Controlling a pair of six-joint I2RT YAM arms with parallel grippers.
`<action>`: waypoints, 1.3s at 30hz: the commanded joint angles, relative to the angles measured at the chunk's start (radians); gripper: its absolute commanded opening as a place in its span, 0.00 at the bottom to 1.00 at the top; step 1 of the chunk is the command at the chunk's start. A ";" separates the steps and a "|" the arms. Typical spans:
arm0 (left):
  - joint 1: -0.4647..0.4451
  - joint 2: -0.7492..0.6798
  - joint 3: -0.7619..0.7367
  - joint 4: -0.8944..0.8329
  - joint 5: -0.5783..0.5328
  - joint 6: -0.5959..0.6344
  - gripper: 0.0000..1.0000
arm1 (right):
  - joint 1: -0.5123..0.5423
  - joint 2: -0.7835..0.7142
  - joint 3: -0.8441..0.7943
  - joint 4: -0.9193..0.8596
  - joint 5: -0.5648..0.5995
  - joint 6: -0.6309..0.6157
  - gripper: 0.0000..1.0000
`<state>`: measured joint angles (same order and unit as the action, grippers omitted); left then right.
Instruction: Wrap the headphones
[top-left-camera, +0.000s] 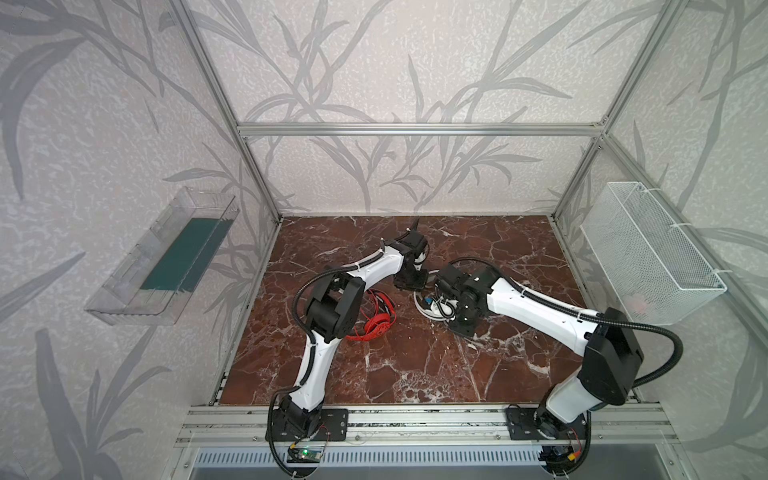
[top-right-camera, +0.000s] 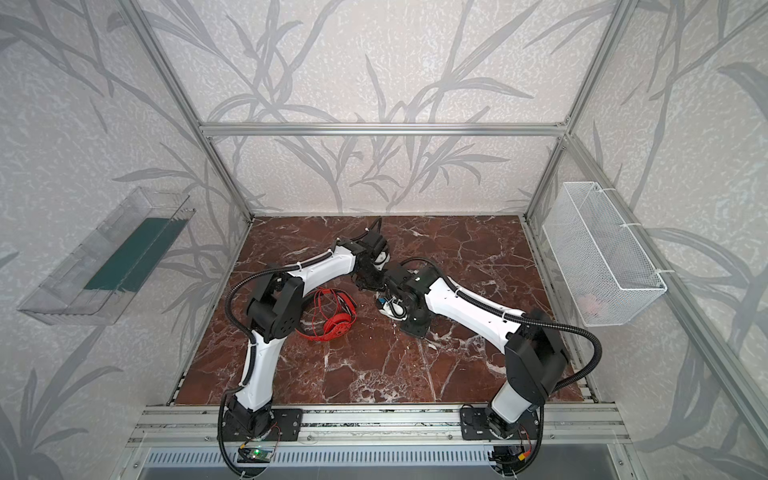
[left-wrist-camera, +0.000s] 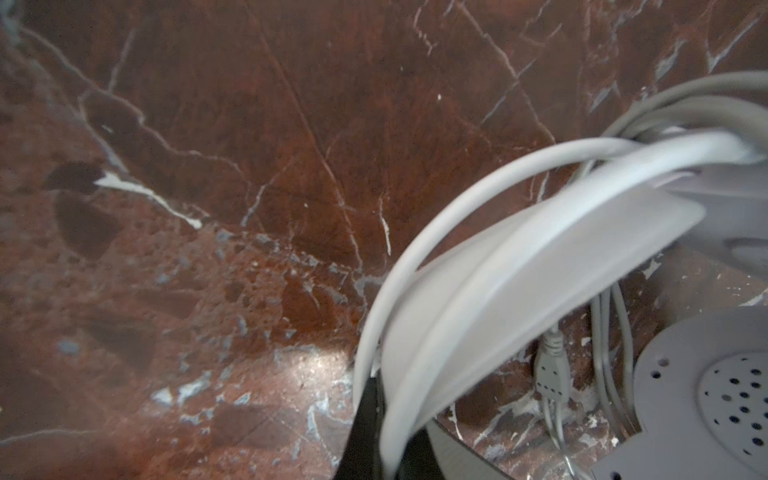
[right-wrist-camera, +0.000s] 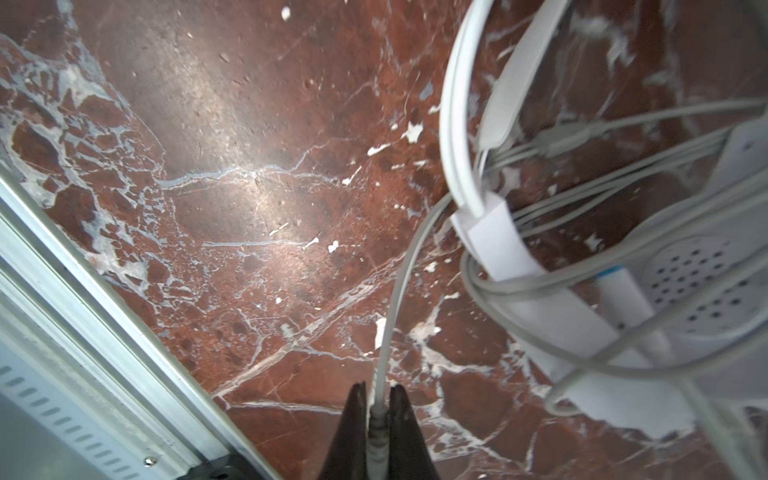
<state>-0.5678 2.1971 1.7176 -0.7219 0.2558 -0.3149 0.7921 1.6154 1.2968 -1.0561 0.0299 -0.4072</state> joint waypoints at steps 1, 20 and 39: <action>-0.001 0.025 0.007 -0.025 -0.041 0.006 0.01 | 0.002 0.007 0.033 0.008 0.056 -0.154 0.00; -0.004 0.003 -0.028 -0.020 -0.061 0.004 0.01 | -0.003 0.025 -0.010 -0.109 -0.103 0.202 0.00; -0.003 -0.005 -0.049 -0.025 -0.053 0.011 0.01 | -0.010 0.003 -0.335 0.241 -0.075 0.600 0.00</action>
<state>-0.5686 2.1895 1.7000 -0.7074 0.2501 -0.3099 0.7860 1.6043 0.9817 -0.8650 -0.0608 0.1310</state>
